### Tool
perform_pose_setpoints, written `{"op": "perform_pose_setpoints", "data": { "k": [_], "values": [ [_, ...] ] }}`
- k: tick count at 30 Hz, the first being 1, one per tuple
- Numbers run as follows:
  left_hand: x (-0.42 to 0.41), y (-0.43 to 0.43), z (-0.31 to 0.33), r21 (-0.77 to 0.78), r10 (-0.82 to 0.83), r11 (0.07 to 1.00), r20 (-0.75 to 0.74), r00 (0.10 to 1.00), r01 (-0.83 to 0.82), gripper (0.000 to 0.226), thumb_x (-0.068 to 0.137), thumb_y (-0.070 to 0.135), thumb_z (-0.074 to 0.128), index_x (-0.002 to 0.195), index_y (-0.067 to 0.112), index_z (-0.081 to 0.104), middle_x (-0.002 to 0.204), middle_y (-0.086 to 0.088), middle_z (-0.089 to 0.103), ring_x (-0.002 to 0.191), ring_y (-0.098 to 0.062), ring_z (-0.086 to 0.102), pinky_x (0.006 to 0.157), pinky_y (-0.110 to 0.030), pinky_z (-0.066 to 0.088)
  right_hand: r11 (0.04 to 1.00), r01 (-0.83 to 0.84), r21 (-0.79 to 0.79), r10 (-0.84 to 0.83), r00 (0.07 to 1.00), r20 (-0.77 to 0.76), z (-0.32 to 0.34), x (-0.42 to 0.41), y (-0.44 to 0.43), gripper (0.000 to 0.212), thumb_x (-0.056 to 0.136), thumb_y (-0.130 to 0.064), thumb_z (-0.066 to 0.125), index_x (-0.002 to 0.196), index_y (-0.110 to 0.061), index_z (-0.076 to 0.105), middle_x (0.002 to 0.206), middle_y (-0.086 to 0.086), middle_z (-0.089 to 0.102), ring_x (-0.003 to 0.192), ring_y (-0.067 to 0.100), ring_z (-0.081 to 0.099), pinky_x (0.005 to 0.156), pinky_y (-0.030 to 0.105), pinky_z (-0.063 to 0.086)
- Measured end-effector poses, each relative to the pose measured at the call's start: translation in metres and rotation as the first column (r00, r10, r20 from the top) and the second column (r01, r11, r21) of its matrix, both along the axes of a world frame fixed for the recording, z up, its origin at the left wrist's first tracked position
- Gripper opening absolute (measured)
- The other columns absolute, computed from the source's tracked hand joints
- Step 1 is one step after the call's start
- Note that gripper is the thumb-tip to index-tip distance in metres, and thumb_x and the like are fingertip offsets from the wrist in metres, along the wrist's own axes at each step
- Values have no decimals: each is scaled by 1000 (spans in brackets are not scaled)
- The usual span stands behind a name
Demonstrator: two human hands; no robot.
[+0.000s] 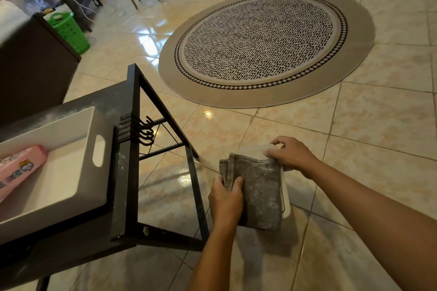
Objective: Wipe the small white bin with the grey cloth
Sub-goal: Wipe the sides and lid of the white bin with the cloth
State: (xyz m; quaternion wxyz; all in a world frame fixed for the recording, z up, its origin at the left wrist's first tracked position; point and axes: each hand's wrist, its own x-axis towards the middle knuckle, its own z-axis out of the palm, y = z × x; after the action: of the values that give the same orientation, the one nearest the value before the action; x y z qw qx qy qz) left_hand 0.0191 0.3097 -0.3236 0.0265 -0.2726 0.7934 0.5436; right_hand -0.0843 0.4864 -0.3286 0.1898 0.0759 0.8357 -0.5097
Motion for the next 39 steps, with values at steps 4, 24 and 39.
{"op": "perform_pose_setpoints", "data": {
  "k": [4, 24, 39],
  "values": [
    [4, -5, 5, 90, 112, 990, -74, 991, -105, 22, 96, 30, 58, 116, 23, 51, 102, 2, 63, 94, -13, 63, 79, -37, 56, 1000, 13, -21, -13, 1000, 7, -2, 0, 1, 29, 87, -32, 68, 110, -16, 61, 89, 1, 58, 73, 17, 63, 52, 27, 53],
    [-7, -4, 16, 83, 197, 978, -83, 977, -190, 19, 96, 22, 59, 113, 23, 50, 97, 3, 61, 88, -9, 59, 64, -25, 45, 998, -23, 52, 23, 1000, 13, -8, -12, -13, 40, 81, -34, 76, 110, -12, 59, 94, 6, 60, 74, 18, 59, 49, 25, 45],
    [-11, -6, 50, 150, 228, 967, -167, 959, -204, 23, 95, 24, 61, 115, 23, 50, 105, 2, 61, 97, -13, 60, 83, -38, 55, 999, -17, -44, 19, 999, 39, 11, -7, -3, 54, 89, -46, 64, 134, -20, 48, 109, 12, 61, 95, 26, 65, 76, 38, 59]
  ]
}}
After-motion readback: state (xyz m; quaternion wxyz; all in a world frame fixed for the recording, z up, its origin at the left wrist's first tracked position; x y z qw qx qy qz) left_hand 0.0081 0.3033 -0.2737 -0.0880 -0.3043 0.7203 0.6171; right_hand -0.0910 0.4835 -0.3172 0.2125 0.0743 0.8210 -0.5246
